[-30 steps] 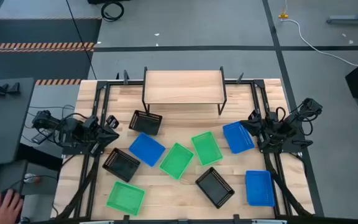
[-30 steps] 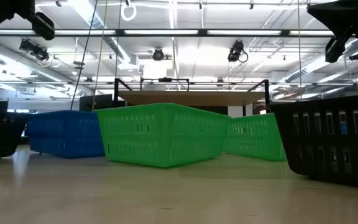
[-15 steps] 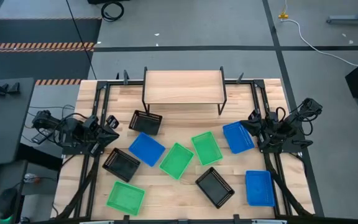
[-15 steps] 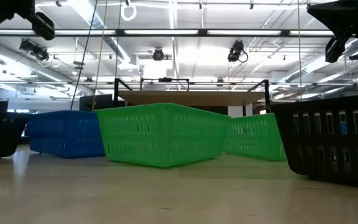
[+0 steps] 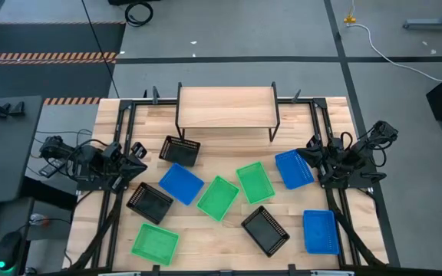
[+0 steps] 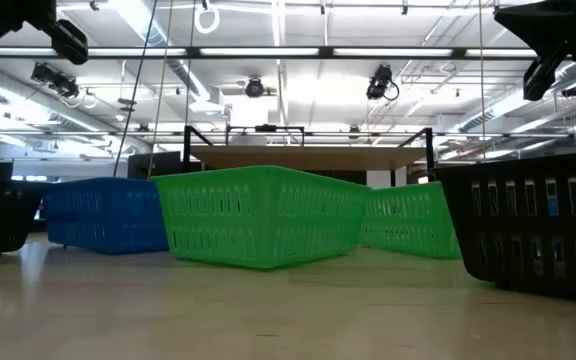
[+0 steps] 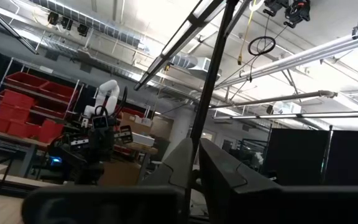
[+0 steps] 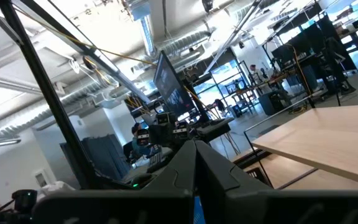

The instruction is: Stack baskets on shelf by color

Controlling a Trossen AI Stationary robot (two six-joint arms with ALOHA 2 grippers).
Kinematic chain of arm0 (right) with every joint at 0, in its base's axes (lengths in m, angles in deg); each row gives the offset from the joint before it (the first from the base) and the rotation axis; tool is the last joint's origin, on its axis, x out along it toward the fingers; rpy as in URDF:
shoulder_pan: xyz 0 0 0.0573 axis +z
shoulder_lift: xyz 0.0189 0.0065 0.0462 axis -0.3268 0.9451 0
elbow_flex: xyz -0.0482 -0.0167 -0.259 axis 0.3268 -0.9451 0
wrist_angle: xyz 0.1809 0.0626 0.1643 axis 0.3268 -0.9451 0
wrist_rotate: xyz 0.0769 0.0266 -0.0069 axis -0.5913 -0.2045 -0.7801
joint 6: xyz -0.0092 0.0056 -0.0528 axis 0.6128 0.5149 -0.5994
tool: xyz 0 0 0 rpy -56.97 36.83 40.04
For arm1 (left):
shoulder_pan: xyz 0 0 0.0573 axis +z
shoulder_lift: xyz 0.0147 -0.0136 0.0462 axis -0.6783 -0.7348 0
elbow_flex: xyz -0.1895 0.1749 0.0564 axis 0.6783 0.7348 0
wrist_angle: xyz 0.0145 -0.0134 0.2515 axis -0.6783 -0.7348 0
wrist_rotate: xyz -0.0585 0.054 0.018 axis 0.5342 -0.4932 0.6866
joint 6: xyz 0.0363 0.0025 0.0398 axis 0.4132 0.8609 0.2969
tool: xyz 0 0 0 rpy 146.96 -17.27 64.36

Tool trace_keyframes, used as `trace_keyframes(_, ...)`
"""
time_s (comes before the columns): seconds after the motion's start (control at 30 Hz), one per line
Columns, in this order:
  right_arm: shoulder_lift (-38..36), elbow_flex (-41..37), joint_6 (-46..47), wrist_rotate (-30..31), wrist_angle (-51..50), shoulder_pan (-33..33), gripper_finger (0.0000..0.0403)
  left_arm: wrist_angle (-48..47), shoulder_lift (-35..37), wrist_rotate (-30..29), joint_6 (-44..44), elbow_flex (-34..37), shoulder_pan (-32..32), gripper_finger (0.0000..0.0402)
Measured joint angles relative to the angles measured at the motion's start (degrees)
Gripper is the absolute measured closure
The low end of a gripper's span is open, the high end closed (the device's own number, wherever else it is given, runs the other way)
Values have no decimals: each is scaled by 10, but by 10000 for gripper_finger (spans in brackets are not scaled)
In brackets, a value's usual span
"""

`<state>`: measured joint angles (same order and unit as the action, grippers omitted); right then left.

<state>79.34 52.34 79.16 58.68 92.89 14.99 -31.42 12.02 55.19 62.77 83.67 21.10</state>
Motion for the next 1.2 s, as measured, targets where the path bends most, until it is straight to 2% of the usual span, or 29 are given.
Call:
trace_keyframes(0.47,0,0,0,0,0,0,389,0,0,0,0,0,0,370)
trace_keyframes(0.67,0,0,0,0,0,0,389,0,0,0,33,0,0,366)
trace_keyframes(0.77,0,0,0,0,0,0,389,4,-1,-8,30,0,0,369)
trace_keyframes(0.9,0,0,0,0,0,0,389,34,0,-23,-17,-4,2,372)
trace_keyframes(1.07,0,0,0,0,0,0,389,-15,-34,-113,-7,-95,6,374)
trace_keyframes(1.13,0,0,-19,1,1,0,389,-83,-70,-129,45,-157,6,374)
trace_keyframes(1.2,0,0,-84,9,0,-2,389,-165,-123,-131,91,-234,6,374)
